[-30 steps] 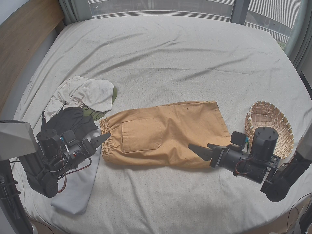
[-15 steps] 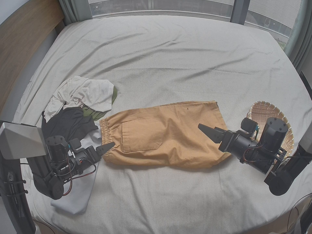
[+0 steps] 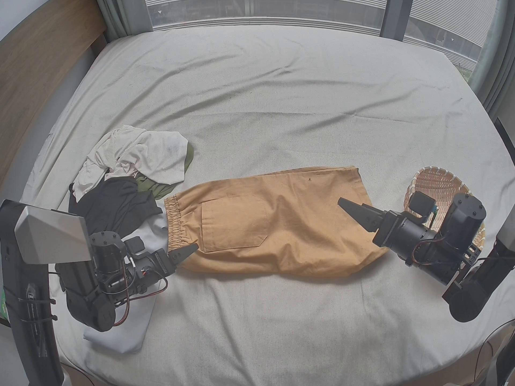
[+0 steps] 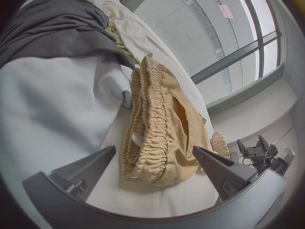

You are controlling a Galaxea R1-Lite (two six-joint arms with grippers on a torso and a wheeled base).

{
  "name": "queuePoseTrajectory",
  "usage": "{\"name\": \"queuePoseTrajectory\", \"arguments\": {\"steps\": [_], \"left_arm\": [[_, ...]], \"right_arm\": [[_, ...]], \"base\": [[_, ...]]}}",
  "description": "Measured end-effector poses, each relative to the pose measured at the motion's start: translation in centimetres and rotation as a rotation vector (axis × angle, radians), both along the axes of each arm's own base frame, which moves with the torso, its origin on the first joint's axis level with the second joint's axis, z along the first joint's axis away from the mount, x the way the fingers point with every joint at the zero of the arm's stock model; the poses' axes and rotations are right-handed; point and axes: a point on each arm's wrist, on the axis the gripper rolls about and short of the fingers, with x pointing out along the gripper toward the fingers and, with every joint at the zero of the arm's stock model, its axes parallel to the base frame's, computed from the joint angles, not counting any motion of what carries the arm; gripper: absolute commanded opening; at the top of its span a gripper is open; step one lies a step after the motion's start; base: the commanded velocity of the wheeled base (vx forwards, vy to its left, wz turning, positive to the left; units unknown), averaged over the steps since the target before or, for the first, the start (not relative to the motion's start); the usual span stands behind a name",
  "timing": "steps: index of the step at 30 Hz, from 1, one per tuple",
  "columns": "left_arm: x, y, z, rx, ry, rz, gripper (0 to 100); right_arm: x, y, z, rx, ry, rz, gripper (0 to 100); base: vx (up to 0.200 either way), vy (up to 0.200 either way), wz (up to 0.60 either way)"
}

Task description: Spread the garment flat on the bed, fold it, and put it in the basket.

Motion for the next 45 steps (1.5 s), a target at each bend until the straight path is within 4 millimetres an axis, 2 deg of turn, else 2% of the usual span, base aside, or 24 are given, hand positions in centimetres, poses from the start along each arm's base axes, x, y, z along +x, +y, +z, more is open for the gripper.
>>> {"name": "queuePoseTrajectory", "arguments": {"steps": [25, 26, 45], "left_arm": [[1.4, -1.6, -0.5, -0.017, -0.029, -0.031, 100], [1.5, -1.6, -0.4, -0.023, -0.027, -0.029, 0], [1.9, -1.4, -0.3, -0.039, -0.028, -0.004, 0]], "right_arm": [[-0.2, 0.0, -0.1, -0.002, 0.005, 0.003, 100], [-0.2, 0.1, -0.1, -0.003, 0.005, 0.004, 100], [-0.3, 0.1, -0.4, -0.005, 0.012, 0.009, 100]], "base": [[0.000, 0.000, 0.00], [0.000, 0.000, 0.00], [0.000, 0.000, 0.00]]}}
